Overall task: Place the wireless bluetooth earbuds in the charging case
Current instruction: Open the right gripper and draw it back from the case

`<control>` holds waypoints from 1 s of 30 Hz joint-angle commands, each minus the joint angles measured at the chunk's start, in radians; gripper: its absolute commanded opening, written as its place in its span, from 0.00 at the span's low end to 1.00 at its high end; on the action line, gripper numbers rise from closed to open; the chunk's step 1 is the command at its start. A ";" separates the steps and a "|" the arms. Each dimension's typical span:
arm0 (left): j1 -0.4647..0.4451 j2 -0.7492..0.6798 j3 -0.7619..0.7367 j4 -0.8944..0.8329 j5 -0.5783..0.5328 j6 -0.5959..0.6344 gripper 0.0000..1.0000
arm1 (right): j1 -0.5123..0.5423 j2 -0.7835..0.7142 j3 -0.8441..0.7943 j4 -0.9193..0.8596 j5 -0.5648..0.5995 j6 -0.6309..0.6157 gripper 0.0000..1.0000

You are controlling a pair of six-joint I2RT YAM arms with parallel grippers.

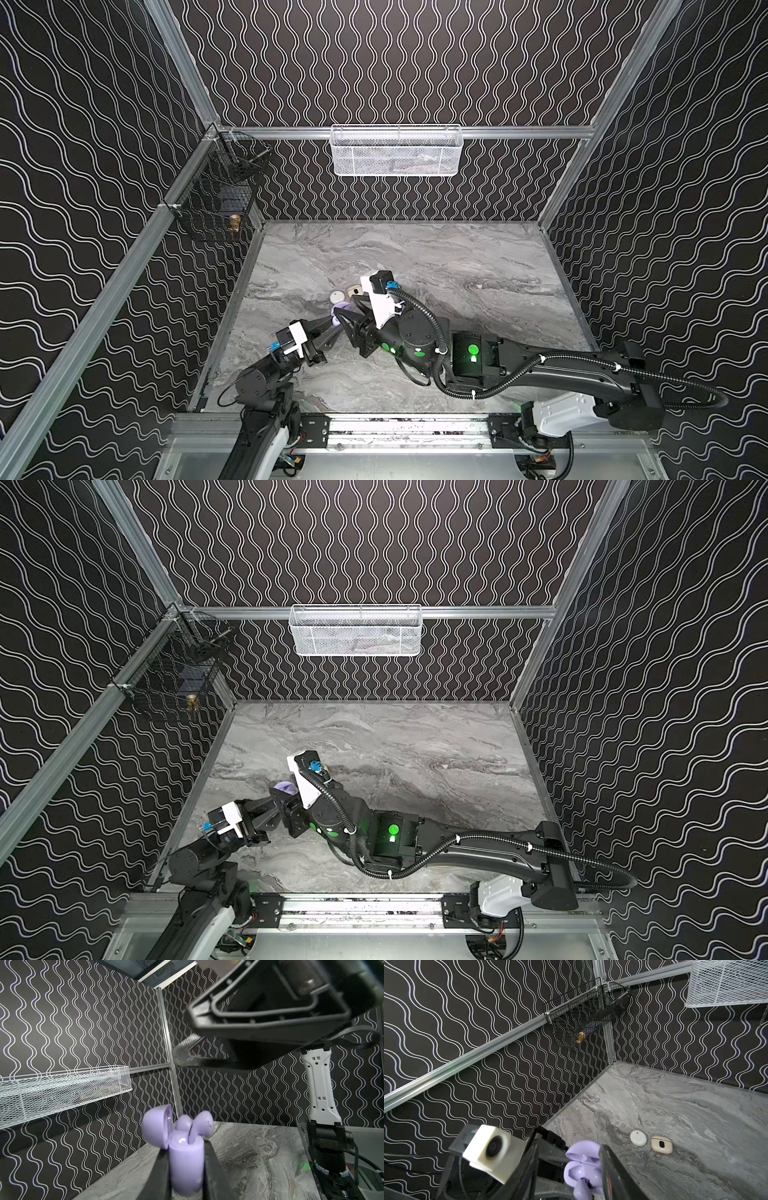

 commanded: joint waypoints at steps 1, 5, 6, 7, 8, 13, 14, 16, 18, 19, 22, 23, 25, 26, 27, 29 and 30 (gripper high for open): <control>0.000 0.026 -0.003 0.065 -0.020 -0.008 0.00 | 0.009 -0.009 -0.017 -0.050 0.075 -0.008 0.38; 0.000 0.035 -0.010 0.108 0.002 -0.031 0.00 | 0.006 -0.060 -0.122 -0.030 0.170 0.020 0.16; 0.001 0.032 -0.012 0.117 0.006 -0.035 0.00 | 0.005 -0.073 -0.149 -0.016 0.176 0.022 0.13; 0.000 0.028 -0.016 0.127 0.009 -0.039 0.00 | 0.004 -0.080 -0.165 -0.019 0.175 0.035 0.11; 0.000 0.025 -0.019 0.132 0.011 -0.044 0.00 | 0.003 -0.082 -0.174 -0.019 0.176 0.039 0.09; 0.001 -0.004 -0.022 0.118 0.014 -0.045 0.00 | 0.002 -0.060 -0.174 -0.025 0.143 0.050 0.03; 0.000 -0.007 -0.022 0.112 0.013 -0.042 0.00 | 0.001 -0.053 -0.171 -0.022 0.132 0.047 0.03; 0.000 -0.013 -0.019 0.097 0.013 -0.035 0.00 | 0.002 -0.040 -0.159 -0.017 0.115 0.039 0.02; 0.001 -0.014 -0.019 0.093 0.014 -0.032 0.00 | 0.002 -0.025 -0.145 -0.009 0.100 0.029 0.01; 0.000 -0.015 -0.018 0.090 0.015 -0.029 0.00 | 0.002 -0.018 -0.138 -0.008 0.096 0.026 0.01; 0.000 -0.007 -0.020 0.103 0.014 -0.031 0.00 | 0.002 -0.004 -0.117 -0.001 0.079 0.014 0.00; 0.000 -0.002 -0.021 0.108 0.016 -0.029 0.00 | 0.003 -0.001 -0.111 -0.001 0.073 0.010 0.00; 0.001 0.005 -0.023 0.113 0.013 -0.029 0.00 | 0.005 0.005 -0.098 0.001 0.061 0.003 0.00; 0.000 0.008 -0.025 0.117 0.013 -0.028 0.00 | 0.007 0.009 -0.093 0.002 0.054 -0.001 0.00; 0.001 0.010 -0.027 0.120 0.012 -0.028 0.00 | 0.008 0.013 -0.087 0.001 0.046 -0.002 0.00; 0.000 0.011 -0.025 0.119 0.008 -0.025 0.00 | 0.011 0.019 -0.078 0.004 0.031 -0.004 0.00; 0.001 0.012 -0.027 0.115 0.006 -0.022 0.00 | 0.014 0.025 -0.075 0.005 0.020 -0.004 0.00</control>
